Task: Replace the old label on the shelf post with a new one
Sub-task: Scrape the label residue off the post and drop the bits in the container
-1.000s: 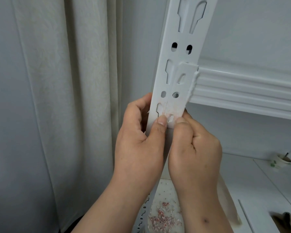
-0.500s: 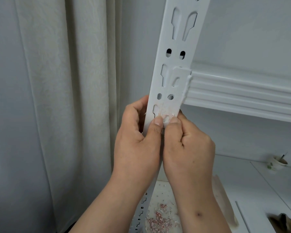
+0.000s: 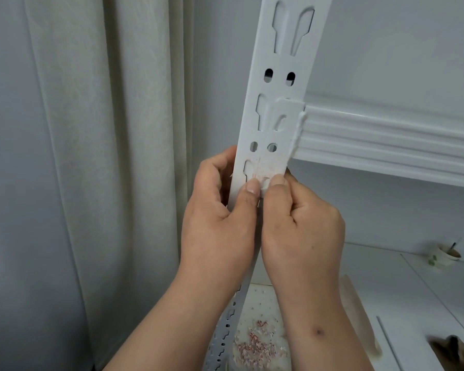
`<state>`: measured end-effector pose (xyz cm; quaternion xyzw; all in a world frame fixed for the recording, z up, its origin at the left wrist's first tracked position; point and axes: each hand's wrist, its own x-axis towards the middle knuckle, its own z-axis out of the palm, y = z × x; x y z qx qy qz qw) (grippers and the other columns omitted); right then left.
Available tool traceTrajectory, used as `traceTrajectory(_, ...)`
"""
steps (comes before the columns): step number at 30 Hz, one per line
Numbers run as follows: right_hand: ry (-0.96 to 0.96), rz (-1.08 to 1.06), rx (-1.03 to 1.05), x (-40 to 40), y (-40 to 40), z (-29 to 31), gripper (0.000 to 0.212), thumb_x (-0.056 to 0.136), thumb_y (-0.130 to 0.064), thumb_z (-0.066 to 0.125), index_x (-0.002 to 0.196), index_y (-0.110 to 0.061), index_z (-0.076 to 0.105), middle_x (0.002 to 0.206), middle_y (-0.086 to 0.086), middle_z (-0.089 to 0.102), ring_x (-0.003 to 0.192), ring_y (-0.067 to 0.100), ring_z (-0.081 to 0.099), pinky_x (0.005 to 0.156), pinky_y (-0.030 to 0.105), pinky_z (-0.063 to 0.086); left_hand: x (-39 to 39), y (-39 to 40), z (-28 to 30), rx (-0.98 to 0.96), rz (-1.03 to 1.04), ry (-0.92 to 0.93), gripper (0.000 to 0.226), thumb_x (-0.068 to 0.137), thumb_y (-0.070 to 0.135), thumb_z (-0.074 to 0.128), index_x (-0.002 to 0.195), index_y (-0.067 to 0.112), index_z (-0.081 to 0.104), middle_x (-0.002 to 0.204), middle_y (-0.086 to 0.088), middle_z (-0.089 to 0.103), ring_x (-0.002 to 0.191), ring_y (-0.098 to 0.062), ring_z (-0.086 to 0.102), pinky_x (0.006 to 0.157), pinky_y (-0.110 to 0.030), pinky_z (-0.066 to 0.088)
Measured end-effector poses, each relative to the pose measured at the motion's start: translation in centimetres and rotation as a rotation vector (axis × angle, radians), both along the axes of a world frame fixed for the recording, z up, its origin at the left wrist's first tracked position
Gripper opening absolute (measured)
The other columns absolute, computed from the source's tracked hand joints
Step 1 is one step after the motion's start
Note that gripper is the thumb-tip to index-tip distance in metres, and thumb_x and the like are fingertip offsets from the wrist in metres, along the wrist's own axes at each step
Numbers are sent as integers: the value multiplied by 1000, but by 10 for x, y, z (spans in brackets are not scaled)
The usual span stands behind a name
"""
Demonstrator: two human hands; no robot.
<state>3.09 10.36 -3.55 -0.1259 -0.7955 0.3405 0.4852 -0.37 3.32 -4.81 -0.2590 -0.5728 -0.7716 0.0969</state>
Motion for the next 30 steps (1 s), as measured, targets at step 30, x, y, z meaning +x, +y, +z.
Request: traceTrajectory(30,-4,87,-82,2,3,0,31,82,-28,36,72,-29,66,48,-15,51,51,2,51,46,9,33,0,-1,-1,0,-5,12,37,95,11,59,124,33,54,118,15,69,110,1,64,95,-30,51)
